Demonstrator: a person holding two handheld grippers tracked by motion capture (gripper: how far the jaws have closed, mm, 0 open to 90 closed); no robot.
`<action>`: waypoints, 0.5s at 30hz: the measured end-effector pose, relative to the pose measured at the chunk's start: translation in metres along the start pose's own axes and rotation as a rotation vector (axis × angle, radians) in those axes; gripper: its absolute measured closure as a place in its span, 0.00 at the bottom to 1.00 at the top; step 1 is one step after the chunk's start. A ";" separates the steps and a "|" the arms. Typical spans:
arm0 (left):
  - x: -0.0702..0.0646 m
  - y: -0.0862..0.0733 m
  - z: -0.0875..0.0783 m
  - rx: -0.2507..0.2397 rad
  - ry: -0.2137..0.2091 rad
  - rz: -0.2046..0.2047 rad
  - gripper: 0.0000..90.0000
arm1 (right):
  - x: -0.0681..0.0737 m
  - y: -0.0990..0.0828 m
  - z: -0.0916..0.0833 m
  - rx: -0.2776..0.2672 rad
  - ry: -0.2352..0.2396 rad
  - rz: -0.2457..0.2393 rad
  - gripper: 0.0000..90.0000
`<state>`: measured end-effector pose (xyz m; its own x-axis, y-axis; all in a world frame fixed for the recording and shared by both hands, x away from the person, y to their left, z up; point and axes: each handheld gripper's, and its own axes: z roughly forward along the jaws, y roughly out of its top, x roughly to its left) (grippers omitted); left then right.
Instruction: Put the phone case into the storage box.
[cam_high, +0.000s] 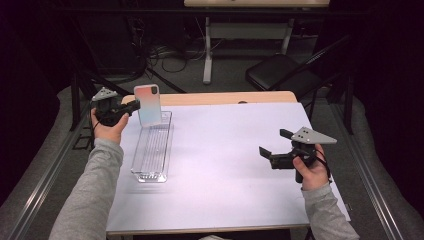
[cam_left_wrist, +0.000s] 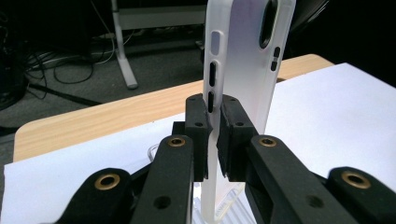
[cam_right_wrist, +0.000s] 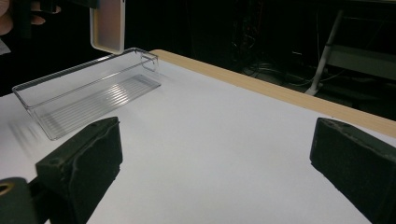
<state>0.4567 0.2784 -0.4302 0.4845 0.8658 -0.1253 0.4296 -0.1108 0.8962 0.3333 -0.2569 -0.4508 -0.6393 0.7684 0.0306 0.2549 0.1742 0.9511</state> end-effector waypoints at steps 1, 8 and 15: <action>0.000 0.000 0.002 0.005 0.000 -0.002 0.93 | 0.000 -0.001 0.000 -0.001 0.000 0.005 0.02; -0.003 -0.003 0.015 0.027 0.018 0.006 0.93 | -0.002 -0.003 -0.002 -0.005 -0.003 0.008 0.02; -0.003 -0.008 0.030 0.048 0.036 -0.006 0.93 | -0.004 -0.005 -0.003 -0.015 -0.009 0.016 0.02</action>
<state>0.4749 0.2620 -0.4499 0.4547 0.8832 -0.1147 0.4691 -0.1280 0.8738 0.3325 -0.2631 -0.4547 -0.6285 0.7766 0.0431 0.2544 0.1529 0.9549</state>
